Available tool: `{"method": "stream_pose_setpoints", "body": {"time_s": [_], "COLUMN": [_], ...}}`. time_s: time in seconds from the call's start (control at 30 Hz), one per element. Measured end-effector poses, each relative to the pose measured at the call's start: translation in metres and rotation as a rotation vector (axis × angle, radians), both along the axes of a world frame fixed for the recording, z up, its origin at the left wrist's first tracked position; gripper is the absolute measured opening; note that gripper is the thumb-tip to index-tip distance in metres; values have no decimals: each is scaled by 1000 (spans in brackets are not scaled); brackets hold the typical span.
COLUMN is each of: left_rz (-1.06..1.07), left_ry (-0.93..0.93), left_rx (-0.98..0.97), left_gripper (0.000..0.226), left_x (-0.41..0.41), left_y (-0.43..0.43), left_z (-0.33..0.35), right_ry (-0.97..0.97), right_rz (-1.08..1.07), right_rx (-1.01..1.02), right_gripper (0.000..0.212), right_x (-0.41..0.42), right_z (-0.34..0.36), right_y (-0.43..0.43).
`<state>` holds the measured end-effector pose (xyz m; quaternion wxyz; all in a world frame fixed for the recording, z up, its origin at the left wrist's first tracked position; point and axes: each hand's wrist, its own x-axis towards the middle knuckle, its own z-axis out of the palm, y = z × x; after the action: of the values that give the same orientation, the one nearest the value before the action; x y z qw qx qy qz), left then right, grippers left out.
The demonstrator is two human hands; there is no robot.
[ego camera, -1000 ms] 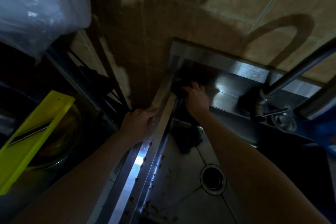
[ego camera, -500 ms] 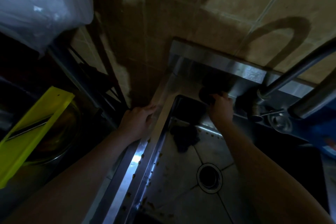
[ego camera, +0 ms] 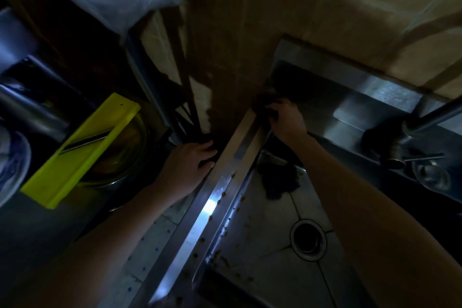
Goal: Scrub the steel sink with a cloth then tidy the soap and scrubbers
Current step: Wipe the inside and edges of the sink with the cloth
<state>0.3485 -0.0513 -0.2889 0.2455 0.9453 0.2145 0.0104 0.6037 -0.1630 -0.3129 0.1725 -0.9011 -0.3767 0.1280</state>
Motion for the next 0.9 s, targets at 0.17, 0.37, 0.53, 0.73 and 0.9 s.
{"method": "stream_pose_setpoints", "body": {"time_s": [0.17, 0.37, 0.53, 0.73, 0.9], "left_rz": [-32, -12, 55, 79, 121], "left_ry": [54, -27, -19, -28, -40], "left_rx": [4, 8, -43, -2, -45], "left_gripper": [38, 35, 36, 38, 41], "left_x": [-8, -18, -52, -107, -143], "left_y": [-16, -23, -34, -51, -60], "left_z": [-3, -1, -3, -3, -8], "right_ry": [44, 51, 84, 115, 122], "right_rz": [79, 133, 115, -47, -21], "right_rx": [48, 76, 119, 164, 128], "right_gripper": [36, 37, 35, 33, 32], "right_x": [-47, -105, -111, -94, -122], "right_z": [3, -3, -3, 5, 10], "right_y": [-17, -39, -41, -22, -27]}}
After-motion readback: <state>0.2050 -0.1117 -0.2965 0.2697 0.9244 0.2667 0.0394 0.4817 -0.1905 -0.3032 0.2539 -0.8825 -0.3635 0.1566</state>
